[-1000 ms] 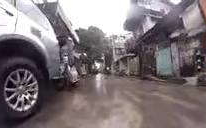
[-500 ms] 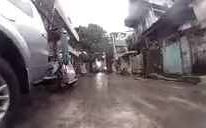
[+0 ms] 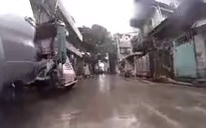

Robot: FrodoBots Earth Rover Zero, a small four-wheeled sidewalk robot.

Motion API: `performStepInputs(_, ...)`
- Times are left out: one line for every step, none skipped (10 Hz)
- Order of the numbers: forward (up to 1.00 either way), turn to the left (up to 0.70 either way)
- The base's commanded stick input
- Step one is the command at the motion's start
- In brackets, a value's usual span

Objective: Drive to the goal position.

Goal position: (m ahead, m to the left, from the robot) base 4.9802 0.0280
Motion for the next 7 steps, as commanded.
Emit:
performStepInputs(0.99, 0.0)
performStepInputs(0.99, 0.0)
performStepInputs(0.99, 0.0)
performStepInputs(0.99, 0.0)
performStepInputs(0.99, 0.0)
performStepInputs(0.99, -0.16)
performStepInputs(0.99, -0.28)
